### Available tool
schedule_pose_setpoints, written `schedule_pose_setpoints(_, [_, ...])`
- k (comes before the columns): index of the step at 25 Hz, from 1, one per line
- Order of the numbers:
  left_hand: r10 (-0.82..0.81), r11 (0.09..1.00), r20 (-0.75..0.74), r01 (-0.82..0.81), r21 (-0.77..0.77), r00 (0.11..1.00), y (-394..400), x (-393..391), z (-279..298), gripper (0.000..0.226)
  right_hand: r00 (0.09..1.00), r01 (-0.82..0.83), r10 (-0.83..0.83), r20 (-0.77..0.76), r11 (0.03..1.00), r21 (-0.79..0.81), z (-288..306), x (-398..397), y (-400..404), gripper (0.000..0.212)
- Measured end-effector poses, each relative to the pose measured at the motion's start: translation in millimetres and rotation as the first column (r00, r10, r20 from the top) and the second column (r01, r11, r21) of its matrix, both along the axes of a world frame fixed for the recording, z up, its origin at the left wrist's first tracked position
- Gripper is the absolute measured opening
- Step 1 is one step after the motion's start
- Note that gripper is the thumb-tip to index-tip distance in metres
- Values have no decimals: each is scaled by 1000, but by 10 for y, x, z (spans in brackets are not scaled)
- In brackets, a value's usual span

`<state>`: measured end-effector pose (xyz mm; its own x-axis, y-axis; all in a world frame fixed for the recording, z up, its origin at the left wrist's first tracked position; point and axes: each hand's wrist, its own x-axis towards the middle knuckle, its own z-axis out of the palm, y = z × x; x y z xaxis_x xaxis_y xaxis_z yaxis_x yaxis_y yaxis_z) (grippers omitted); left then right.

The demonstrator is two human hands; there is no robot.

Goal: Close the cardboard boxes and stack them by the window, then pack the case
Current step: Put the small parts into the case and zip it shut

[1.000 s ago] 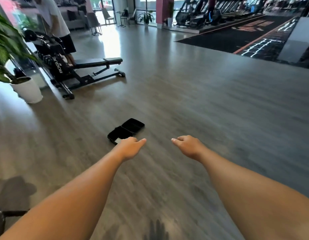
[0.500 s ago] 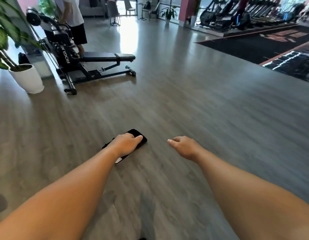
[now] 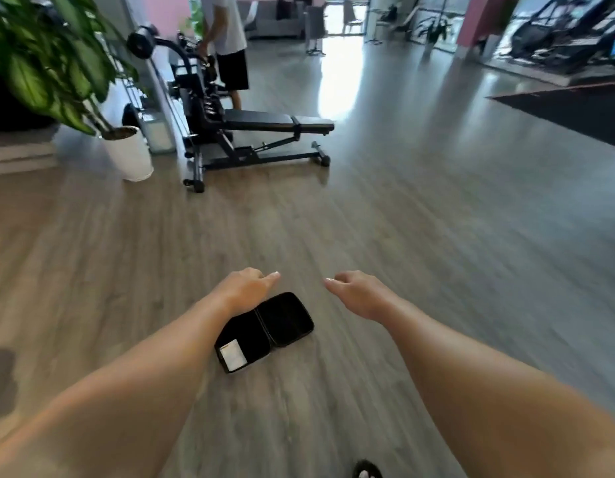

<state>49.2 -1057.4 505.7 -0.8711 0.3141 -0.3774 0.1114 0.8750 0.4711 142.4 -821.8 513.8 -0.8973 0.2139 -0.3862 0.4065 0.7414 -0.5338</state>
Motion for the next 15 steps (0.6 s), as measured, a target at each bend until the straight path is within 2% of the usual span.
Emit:
schedule_pose_setpoints(5, [162,987,25,-163,16,986,444,-556,-43,67,987,-160,159,35,987,14,39,-1035,592,64])
schedule_pose_setpoints(10, [340,940,62,-342,21,938,416,-1151,-291,58,949,-304,305,85,952,-15,-141,-2077,616,71])
schedule_pose_setpoints(14, [496,867,47,-497,19,867,223,-1745,-640,57,884,-457,453,112,890,5,-413,-3030,389,45])
schedule_pose_setpoints(15, [532,845,45,-533,30,846,180,-1864,-731,60,864,-495,491,110,869,11,-481,-3259,318,44])
